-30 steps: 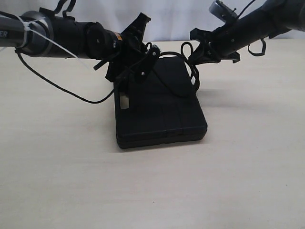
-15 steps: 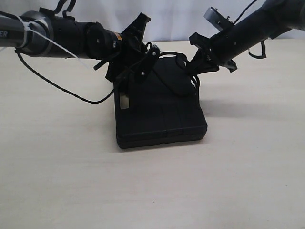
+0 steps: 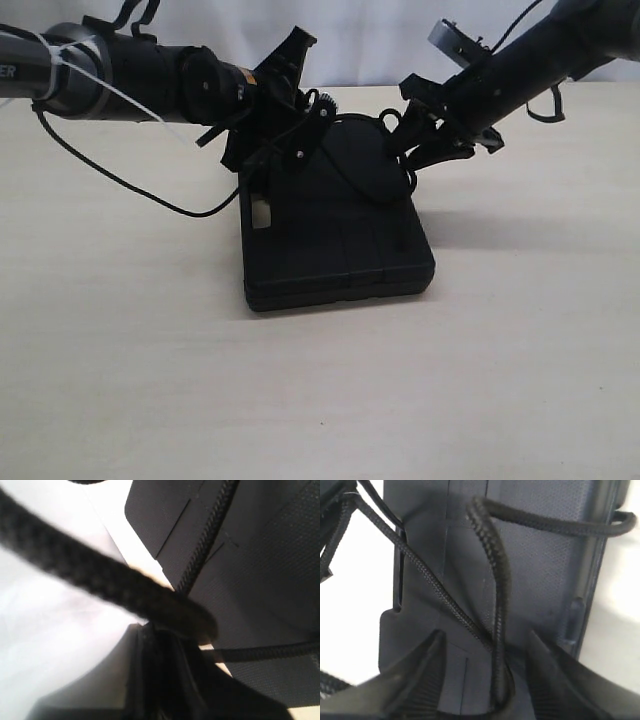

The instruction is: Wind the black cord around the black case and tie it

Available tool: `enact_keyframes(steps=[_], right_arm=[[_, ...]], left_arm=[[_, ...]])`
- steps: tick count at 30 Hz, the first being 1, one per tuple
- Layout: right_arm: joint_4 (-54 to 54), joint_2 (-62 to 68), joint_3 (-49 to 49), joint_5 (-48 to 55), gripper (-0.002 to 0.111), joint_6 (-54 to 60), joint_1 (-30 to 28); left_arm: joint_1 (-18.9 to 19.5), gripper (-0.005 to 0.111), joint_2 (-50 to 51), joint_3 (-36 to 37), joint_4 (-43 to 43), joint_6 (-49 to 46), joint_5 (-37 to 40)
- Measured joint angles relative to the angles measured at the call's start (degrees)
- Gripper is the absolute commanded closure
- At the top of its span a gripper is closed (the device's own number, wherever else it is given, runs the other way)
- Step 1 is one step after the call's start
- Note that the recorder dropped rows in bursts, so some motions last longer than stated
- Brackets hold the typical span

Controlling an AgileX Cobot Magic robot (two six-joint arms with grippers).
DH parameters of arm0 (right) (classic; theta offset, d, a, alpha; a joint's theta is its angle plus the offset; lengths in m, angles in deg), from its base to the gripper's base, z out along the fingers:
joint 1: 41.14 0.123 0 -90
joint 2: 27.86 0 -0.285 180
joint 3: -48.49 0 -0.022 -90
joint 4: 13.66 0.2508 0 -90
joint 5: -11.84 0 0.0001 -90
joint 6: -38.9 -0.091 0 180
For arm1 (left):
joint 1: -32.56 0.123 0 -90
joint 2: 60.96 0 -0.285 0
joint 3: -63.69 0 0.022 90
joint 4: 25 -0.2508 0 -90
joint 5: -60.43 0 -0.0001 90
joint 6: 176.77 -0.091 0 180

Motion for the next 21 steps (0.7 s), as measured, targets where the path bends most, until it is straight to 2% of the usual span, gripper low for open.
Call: enact_keyframes(steps=[6, 11, 15, 21], right_arm=[[-10.2, -4.4, 0.0, -2.6, 0.061, -5.8, 0.0], [-18.6, -8.5, -1.1, 0.0, 0.061, -10.3, 0.0], [-18.8, -14.2, -9.6, -0.8, 0.061, -10.7, 0.1], [-9.9, -19.9, -26.8, -16.2, 0.061, -3.7, 4.6]], left_arm=[[0.0, 0.107, 0.0, 0.0, 0.0, 0.0, 0.0], [0.0, 0.107, 0.0, 0.0, 0.0, 0.0, 0.0], [0.0, 0.107, 0.0, 0.0, 0.0, 0.0, 0.1], [0.0, 0.107, 0.0, 0.0, 0.0, 0.0, 0.1]])
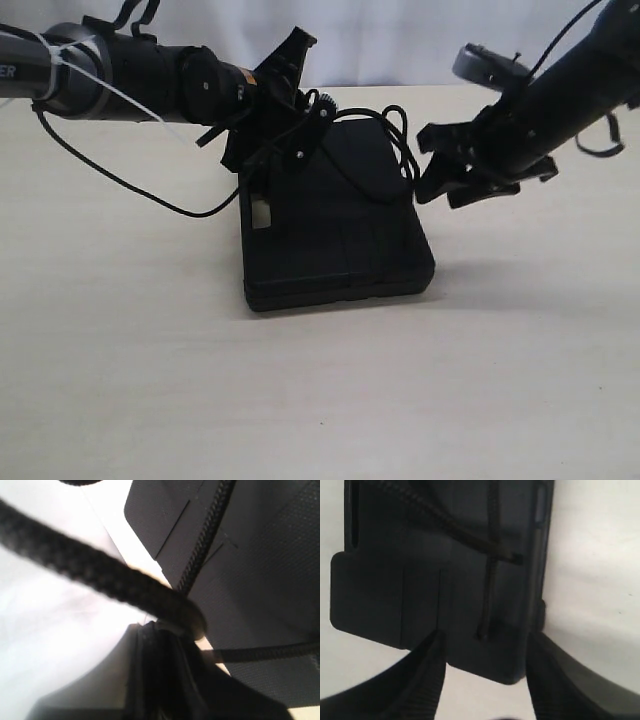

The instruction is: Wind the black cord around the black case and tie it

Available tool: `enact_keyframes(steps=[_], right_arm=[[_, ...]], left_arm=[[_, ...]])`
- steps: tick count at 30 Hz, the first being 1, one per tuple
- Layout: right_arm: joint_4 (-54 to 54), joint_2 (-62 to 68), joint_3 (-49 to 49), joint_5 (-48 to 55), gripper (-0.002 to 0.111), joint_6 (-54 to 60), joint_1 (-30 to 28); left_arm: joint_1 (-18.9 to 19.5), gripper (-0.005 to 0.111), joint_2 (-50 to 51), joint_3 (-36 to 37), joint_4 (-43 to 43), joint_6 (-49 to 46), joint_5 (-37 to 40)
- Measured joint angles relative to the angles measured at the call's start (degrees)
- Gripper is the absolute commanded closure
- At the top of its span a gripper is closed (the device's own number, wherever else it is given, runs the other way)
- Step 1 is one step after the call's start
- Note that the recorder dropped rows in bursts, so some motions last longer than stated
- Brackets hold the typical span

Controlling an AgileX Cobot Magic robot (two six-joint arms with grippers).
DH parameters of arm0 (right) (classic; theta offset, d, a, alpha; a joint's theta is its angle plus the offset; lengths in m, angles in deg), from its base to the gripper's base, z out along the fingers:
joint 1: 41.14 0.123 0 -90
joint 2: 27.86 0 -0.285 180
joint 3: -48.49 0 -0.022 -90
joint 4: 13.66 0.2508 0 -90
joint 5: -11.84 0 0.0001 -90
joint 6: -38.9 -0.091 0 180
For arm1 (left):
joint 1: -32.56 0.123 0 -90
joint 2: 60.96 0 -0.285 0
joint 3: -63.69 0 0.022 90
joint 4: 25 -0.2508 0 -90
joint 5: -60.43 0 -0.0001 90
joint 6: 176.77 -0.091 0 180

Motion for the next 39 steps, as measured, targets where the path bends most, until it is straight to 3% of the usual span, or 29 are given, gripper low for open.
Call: enact_keyframes(steps=[5, 12, 14, 17, 18, 28, 33, 39], right_arm=[[0.8, 1.4, -3.1, -9.6, 0.061, 1.6, 3.8], [1.6, 4.4, -3.1, -12.7, 0.061, 1.9, 4.1], [1.8, 5.4, -3.1, -13.0, 0.069, 2.2, 4.6], [1.8, 5.8, -3.1, -14.7, 0.1, 2.3, 5.0], [1.8, 5.8, -3.1, -15.0, 0.103, 2.4, 5.0], [3.2, 1.9, -3.3, -12.4, 0.104, 2.5, 5.8], [3.2, -2.3, -3.3, -7.6, 0.104, 2.5, 5.8], [3.2, -8.2, -3.3, -5.7, 0.104, 2.5, 5.8]], left_arm=[[0.0, 0.107, 0.0, 0.0, 0.0, 0.0, 0.0], [0.0, 0.107, 0.0, 0.0, 0.0, 0.0, 0.2], [0.0, 0.107, 0.0, 0.0, 0.0, 0.0, 0.3], [0.0, 0.107, 0.0, 0.0, 0.0, 0.0, 0.8], [0.0, 0.107, 0.0, 0.0, 0.0, 0.0, 0.9], [0.0, 0.105, 0.0, 0.0, 0.0, 0.0, 1.1], [-0.1, 0.087, 0.0, 0.0, 3.0, 0.0, 1.1], [-0.7, 0.049, 0.0, 0.0, 17.2, 0.0, 0.8]])
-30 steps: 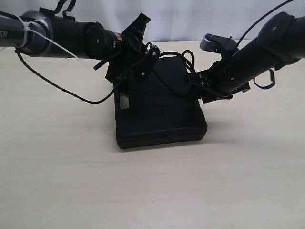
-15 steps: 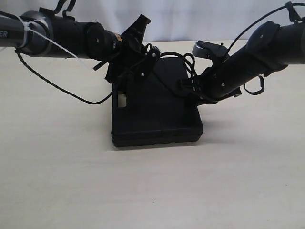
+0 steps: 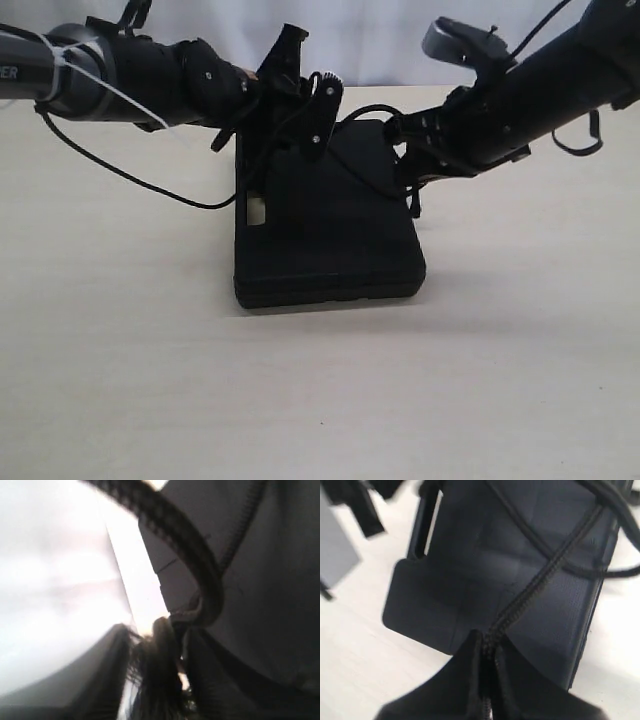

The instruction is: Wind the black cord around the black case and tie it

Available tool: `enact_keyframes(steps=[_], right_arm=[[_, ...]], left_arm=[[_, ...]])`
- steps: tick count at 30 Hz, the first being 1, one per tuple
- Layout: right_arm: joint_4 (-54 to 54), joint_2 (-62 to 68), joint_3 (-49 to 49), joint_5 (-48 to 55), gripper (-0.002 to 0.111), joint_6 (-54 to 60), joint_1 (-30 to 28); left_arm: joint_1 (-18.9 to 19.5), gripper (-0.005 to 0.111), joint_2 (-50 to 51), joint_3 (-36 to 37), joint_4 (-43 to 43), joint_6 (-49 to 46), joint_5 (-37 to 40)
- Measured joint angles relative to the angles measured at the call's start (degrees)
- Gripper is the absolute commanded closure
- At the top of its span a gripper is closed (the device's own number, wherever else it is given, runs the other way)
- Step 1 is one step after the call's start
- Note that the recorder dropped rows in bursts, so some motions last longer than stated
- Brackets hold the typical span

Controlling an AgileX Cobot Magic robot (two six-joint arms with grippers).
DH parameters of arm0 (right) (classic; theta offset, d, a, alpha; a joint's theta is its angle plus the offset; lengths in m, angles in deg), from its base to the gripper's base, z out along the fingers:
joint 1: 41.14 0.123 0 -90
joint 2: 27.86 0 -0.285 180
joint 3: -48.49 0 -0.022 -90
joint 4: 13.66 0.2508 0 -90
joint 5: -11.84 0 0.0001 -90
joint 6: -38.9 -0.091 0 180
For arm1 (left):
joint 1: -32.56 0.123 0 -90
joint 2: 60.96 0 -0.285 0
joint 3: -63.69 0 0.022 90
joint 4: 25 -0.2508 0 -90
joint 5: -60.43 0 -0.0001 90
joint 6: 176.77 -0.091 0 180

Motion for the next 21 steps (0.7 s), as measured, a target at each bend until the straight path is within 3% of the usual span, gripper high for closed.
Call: enact_keyframes(steps=[2, 5, 11, 14, 17, 21], right_arm=[[0.0, -2.1, -0.1, 0.2, 0.104, 0.0, -0.4], [-0.3, -5.0, -0.1, 0.3, 0.104, 0.0, -2.4], [-0.7, -8.4, -0.1, 0.3, 0.104, 0.0, -7.2], [-0.8, -9.2, 0.2, 0.3, 0.104, 0.3, -9.2], [-1.0, -9.3, 0.4, 0.3, 0.104, 0.5, -10.8], [-1.7, -9.3, 0.4, -0.3, 0.104, 0.6, -11.1]], left_arm=[[-0.4, 0.04, -0.1, 0.0, 5.5, 0.2, -0.4], [-1.1, 0.035, -1.2, 0.0, 14.4, 0.8, -1.6], [-3.2, 0.036, -8.6, 0.0, 36.6, 1.5, -5.1], [-3.2, 0.037, -12.1, -0.3, 50.6, 1.2, -11.4], [-3.2, 0.051, -13.2, -0.5, 60.4, 0.0, -22.5], [-3.1, 0.081, -11.4, 0.3, 64.1, 0.0, -35.9]])
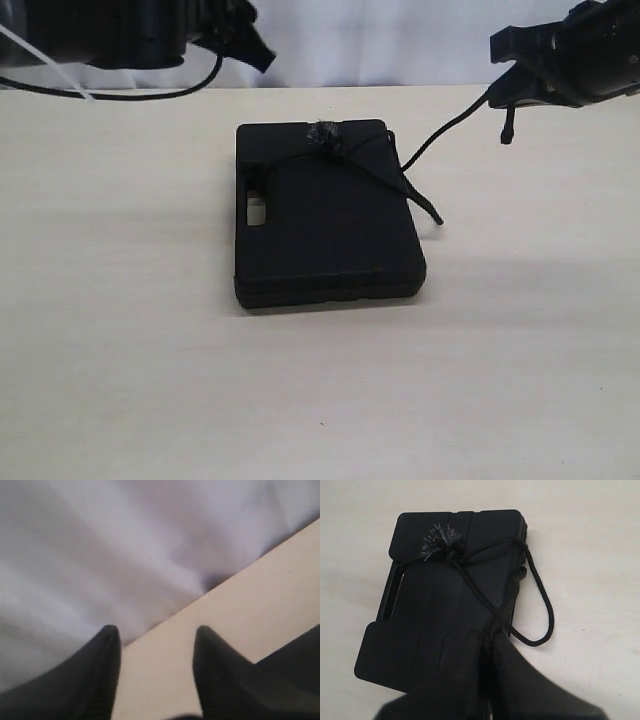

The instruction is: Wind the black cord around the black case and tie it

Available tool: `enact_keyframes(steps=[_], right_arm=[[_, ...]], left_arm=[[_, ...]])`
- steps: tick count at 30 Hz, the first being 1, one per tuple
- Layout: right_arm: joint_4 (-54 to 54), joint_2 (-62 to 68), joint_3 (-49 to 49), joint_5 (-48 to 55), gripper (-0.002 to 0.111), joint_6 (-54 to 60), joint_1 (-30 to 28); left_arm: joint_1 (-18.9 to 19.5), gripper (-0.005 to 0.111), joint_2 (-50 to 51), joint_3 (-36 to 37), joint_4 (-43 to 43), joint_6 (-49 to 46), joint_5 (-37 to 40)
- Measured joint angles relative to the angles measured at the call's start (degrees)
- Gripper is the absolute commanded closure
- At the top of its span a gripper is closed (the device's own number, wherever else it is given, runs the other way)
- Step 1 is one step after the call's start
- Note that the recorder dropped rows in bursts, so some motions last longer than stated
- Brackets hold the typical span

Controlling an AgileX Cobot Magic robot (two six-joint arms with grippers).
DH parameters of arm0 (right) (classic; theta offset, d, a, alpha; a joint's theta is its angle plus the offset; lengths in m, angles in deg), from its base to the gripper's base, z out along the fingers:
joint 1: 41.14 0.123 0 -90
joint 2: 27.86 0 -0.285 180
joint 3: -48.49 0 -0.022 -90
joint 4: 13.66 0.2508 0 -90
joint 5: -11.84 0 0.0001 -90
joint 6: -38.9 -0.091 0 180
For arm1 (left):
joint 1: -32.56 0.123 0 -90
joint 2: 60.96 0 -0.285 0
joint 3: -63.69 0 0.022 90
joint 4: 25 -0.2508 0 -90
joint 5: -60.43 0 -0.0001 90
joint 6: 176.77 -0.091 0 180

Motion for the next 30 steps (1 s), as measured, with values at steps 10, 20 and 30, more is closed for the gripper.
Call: enact_keyframes(steps=[10, 20, 30], right_arm=[[-0.1, 0.0, 0.0, -0.2, 0.104, 0.2, 0.0], [-0.1, 0.0, 0.0, -0.3, 0.104, 1.9, 0.0], [-0.2, 0.0, 0.0, 0.6, 0.104, 2.7, 0.0]], left_arm=[[-2.0, 0.107, 1.3, 0.7, 1.6, 0.0, -2.9], [-3.9, 0.107, -1.3, 6.6, 1.8, 1.2, 24.1], [9.3, 0.107, -1.0, -0.7, -65.1, 70.8, 82.1]])
